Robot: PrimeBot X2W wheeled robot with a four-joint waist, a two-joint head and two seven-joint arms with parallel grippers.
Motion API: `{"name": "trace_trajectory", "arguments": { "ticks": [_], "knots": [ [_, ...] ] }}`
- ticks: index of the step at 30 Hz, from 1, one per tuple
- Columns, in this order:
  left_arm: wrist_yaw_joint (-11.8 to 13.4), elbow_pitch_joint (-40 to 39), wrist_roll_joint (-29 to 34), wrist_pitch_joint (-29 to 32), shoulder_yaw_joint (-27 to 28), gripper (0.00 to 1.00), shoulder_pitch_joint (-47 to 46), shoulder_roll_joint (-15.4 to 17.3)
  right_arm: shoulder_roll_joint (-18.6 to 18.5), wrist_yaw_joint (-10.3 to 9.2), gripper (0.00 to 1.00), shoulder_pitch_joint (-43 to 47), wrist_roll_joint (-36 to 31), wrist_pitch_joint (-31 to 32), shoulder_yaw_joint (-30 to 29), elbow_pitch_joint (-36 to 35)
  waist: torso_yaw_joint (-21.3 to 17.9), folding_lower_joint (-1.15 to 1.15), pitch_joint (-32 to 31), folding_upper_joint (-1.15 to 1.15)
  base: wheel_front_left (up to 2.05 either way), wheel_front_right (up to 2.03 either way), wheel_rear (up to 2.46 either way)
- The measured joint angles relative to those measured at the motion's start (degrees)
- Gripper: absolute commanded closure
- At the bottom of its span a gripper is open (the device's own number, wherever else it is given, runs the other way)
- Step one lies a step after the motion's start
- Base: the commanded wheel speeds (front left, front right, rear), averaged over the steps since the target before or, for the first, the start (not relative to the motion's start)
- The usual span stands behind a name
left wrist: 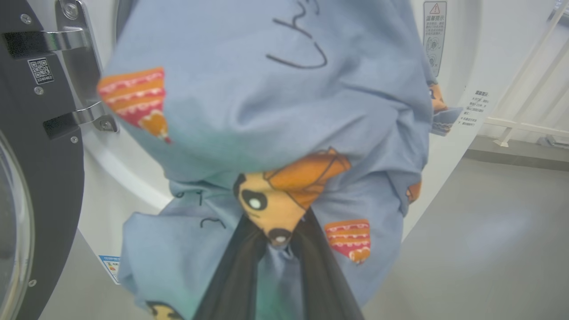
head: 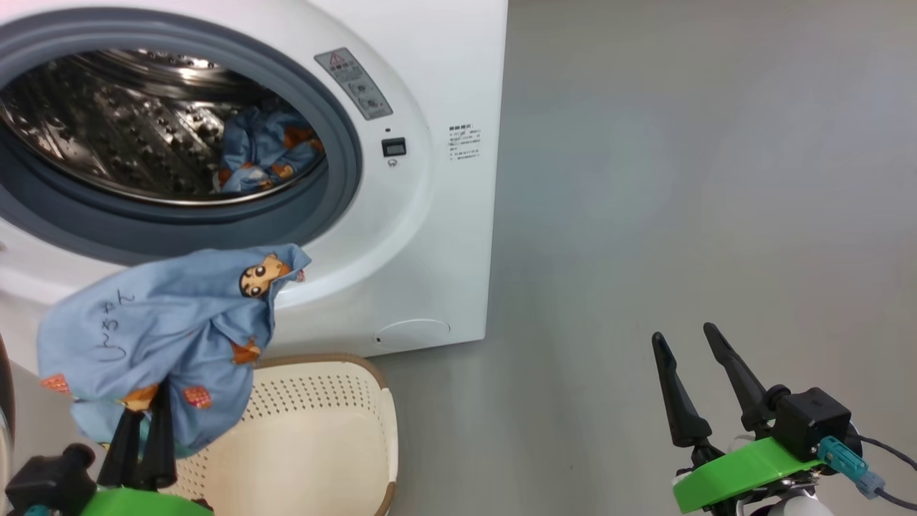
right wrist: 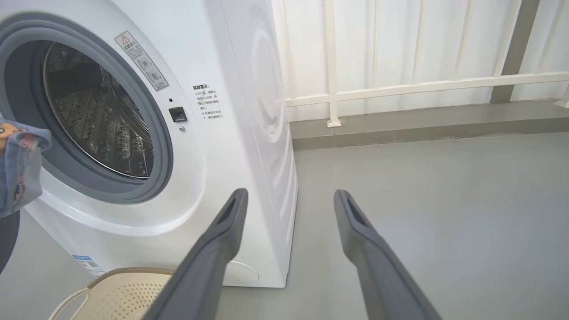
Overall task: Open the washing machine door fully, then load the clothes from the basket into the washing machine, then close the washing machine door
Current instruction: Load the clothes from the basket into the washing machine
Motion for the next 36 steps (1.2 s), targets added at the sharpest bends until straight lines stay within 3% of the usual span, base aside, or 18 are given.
{"name": "trace_trajectory", "arguments": {
  "ticks": [17, 36],
  "knots": [
    [0.0, -0.8, 2.3, 0.0, 0.9, 1.0, 2.5, -1.7, 0.1, 0.0, 0.0, 1.6, -0.4, 0.0, -1.0, 0.0, -0.3, 0.0, -2.8, 0.0, 0.0, 0.0, 0.0],
    [0.0, 0.8, 0.1, 0.0, 0.7, 1.0, -1.8, -0.5, 0.1, 0.0, 0.0, 1.3, 0.8, 0.0, -0.5, -0.9, -1.7, 0.0, 2.2, 0.0, 0.0, 0.0, 0.0]
  ]
}}
